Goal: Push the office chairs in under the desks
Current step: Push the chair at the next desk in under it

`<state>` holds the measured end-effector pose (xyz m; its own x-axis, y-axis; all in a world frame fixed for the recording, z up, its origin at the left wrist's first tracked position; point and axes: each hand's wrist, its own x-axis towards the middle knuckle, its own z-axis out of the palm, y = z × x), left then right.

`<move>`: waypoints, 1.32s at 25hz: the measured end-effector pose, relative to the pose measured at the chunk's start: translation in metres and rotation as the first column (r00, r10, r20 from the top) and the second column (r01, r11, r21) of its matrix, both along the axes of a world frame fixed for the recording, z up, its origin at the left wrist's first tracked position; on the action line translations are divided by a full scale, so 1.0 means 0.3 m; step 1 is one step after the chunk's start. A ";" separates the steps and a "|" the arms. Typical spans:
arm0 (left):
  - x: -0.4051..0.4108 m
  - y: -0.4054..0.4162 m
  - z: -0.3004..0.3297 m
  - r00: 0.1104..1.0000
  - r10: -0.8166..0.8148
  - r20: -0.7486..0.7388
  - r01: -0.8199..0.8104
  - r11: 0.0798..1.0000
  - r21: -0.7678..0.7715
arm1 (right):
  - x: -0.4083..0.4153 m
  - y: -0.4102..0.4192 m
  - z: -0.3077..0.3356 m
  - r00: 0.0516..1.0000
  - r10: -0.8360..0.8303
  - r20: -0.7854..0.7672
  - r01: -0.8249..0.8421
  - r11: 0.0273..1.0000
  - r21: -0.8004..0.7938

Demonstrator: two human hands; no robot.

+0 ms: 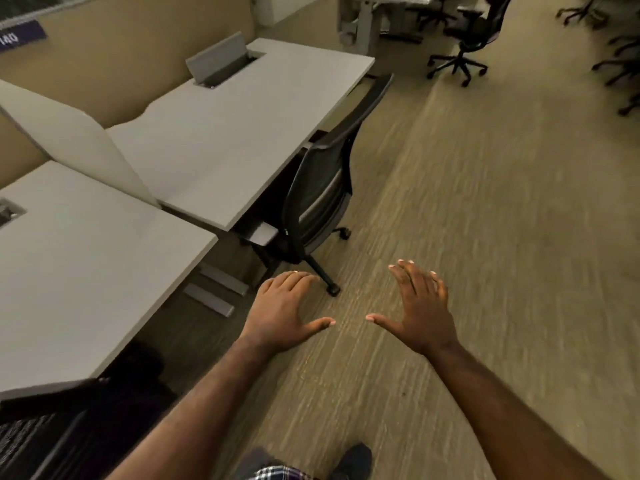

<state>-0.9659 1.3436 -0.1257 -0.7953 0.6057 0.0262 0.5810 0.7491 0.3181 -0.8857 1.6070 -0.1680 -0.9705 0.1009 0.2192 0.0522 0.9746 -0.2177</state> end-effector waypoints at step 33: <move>-1.225 0.957 0.140 0.650 0.742 -0.163 -0.752 0.659 0.001 | -1.941 0.969 0.162 0.796 0.601 -0.072 -0.592 0.798 0.116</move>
